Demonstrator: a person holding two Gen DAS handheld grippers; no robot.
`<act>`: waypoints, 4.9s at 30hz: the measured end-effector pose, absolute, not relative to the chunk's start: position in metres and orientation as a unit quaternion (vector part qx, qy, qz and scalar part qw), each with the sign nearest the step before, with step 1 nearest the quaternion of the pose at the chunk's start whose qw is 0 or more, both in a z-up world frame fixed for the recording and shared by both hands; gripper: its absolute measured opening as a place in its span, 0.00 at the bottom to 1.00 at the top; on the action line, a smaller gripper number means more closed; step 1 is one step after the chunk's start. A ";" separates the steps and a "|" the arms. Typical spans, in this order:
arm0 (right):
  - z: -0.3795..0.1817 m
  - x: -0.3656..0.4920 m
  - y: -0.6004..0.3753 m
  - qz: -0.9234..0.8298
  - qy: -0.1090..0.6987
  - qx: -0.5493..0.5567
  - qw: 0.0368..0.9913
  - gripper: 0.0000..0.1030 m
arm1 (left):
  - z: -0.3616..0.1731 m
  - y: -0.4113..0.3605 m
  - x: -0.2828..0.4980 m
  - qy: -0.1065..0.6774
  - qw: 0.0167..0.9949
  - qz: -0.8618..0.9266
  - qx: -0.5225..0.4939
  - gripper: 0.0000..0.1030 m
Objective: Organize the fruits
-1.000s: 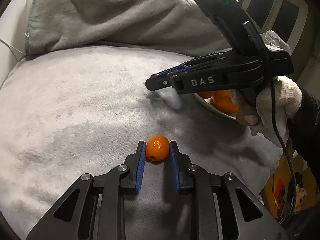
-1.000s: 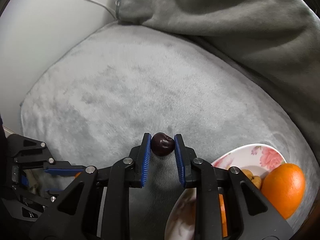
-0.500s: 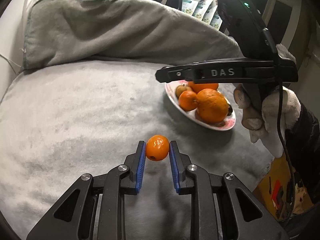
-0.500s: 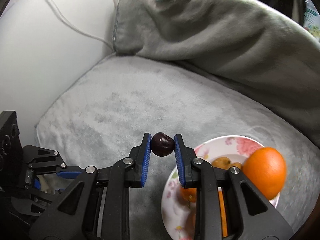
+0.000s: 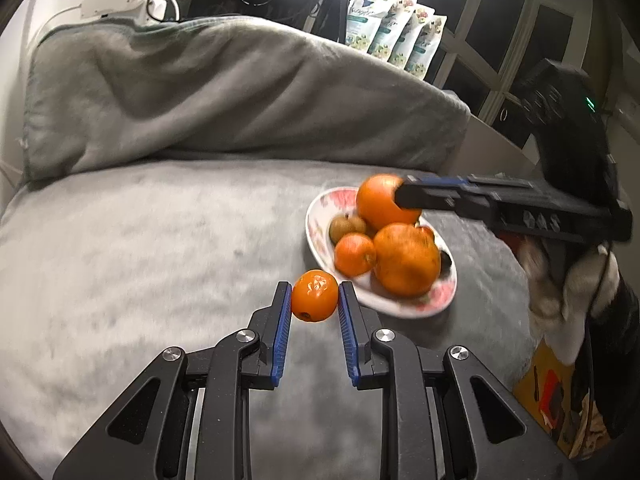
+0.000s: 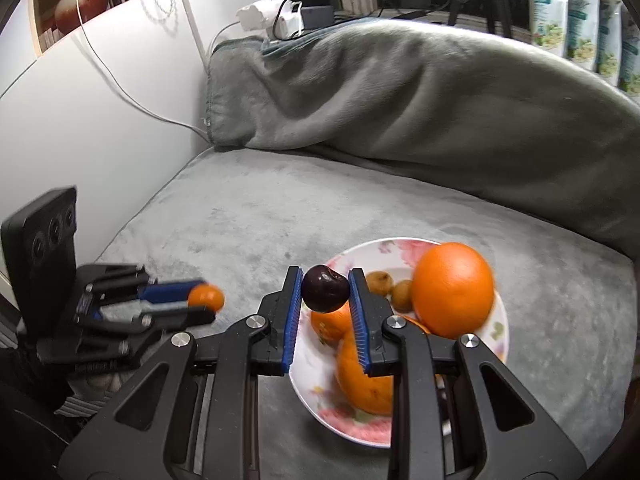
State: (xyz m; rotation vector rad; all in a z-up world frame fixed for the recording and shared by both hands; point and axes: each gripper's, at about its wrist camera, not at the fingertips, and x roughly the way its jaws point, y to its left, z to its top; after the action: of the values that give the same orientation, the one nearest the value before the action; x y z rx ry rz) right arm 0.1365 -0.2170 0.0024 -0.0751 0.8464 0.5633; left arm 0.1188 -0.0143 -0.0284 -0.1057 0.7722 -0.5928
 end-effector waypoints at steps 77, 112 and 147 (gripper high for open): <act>-0.010 0.088 -0.235 0.272 0.383 -0.045 0.882 0.68 | -0.010 -0.094 0.198 0.389 0.852 -0.348 -0.028 0.57; 0.002 0.073 -0.279 0.096 0.335 -0.011 0.937 0.97 | 0.004 -0.079 0.165 0.357 0.884 -0.302 -0.015 0.70; 0.026 0.064 -0.287 -0.001 0.287 0.014 0.958 0.98 | 0.023 -0.052 0.103 0.308 0.913 -0.268 0.004 0.70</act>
State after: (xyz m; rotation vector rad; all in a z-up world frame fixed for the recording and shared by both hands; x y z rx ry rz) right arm 0.0644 -0.2872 0.0256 0.0280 0.5825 -0.0018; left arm 0.1028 -0.0525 0.0231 0.0074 0.6343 -0.5530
